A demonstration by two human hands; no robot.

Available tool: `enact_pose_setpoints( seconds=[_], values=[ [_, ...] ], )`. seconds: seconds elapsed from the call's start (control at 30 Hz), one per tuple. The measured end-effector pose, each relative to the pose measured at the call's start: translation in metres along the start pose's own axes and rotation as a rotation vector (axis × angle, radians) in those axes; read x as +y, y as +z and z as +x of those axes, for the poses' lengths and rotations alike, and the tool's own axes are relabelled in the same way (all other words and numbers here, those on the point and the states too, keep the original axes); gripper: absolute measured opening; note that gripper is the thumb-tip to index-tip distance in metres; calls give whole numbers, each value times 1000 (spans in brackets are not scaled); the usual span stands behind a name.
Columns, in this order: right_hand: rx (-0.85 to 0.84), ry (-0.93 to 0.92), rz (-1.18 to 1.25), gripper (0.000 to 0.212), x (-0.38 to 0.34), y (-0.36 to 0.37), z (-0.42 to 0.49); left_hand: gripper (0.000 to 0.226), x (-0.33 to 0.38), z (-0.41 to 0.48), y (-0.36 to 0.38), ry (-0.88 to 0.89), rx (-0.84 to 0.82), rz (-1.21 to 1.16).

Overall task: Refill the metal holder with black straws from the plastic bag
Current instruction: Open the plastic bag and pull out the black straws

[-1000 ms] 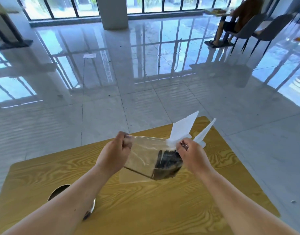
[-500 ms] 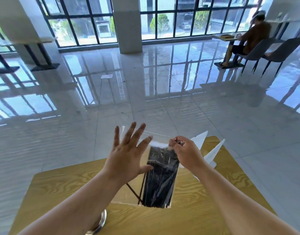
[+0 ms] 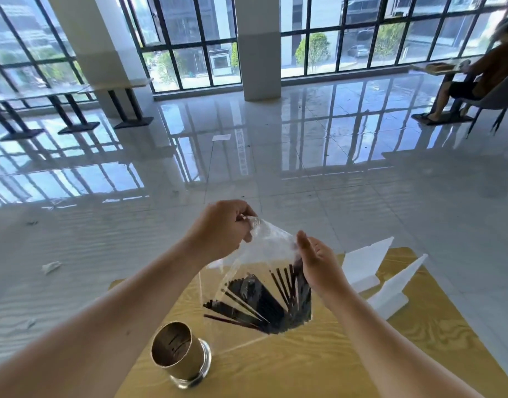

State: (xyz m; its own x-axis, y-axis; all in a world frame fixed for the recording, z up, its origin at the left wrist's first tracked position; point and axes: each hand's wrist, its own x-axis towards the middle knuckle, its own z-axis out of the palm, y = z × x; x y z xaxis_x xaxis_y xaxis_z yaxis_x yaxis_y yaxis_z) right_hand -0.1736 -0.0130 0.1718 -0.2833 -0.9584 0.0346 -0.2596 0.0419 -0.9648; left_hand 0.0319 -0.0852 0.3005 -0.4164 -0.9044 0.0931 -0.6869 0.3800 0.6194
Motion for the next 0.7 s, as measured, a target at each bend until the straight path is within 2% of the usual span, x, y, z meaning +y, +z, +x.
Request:
enact_pose_setpoints(
  seconds=[0.07, 0.13, 0.23, 0.27, 0.33, 0.4, 0.47, 0.57, 0.63, 0.7],
  values=[
    [-46, -19, 67, 72, 0, 7, -5, 24, 0, 2, -12, -22, -4, -51],
    [-79, -44, 94, 84, 0, 13, -9, 31, -1, 1, -23, -38, 15, -50],
    [-179, -45, 104, 90, -7, 21, -13, 48, -3, -2, -38, -87, 56, -34],
    [-225, -44, 114, 87, -10, 24, -13, 52, -5, -2, -43, -108, 76, -41],
    [-306, -15, 173, 67, -16, 31, -10, 49, -12, -4, -54, -124, 134, -36],
    [-336, 21, 263, 39, -24, 38, -8, 28, -20, -9, -64, -106, 195, 11],
    [-296, 47, 328, 25, -34, 48, -6, 3, -31, -17, -75, -88, 263, 110],
    [-255, 54, 335, 21, -46, 66, -2, 35, -53, -33, -84, -17, 371, 260],
    [-242, 50, 320, 20, -51, 78, -1, 42, -67, -43, -91, 63, 419, 351],
    [-237, 50, 312, 21, -56, 88, -1, 37, -83, -50, -97, 128, 463, 421]
  ],
)
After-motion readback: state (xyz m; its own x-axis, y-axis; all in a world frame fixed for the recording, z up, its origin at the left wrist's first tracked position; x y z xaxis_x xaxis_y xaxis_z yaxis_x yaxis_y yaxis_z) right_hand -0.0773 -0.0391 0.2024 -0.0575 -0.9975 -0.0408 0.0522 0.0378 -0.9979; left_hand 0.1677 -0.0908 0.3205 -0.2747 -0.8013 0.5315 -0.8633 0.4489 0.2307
